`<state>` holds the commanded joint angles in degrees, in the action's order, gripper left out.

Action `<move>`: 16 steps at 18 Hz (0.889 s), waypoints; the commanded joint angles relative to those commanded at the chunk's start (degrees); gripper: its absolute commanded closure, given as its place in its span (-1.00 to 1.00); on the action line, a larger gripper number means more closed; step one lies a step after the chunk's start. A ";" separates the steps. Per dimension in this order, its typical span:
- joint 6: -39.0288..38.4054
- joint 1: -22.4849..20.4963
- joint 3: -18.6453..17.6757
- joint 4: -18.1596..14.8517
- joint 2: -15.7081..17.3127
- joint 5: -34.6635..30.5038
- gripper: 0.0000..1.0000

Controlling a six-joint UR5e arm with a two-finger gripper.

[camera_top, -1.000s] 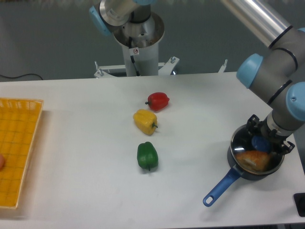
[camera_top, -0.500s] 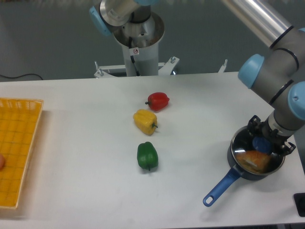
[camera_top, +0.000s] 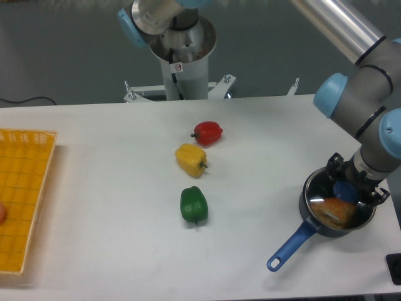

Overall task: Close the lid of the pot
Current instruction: 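Hold the lid seated on the saucepan, adjusting it slightly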

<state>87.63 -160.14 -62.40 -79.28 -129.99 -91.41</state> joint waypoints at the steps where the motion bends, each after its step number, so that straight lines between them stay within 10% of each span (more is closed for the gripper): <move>1: 0.00 -0.09 -0.09 0.00 0.00 0.00 -0.06; 16: -0.17 0.00 -0.53 0.00 0.00 0.00 -0.09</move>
<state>87.45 -160.14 -62.93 -79.28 -129.99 -91.41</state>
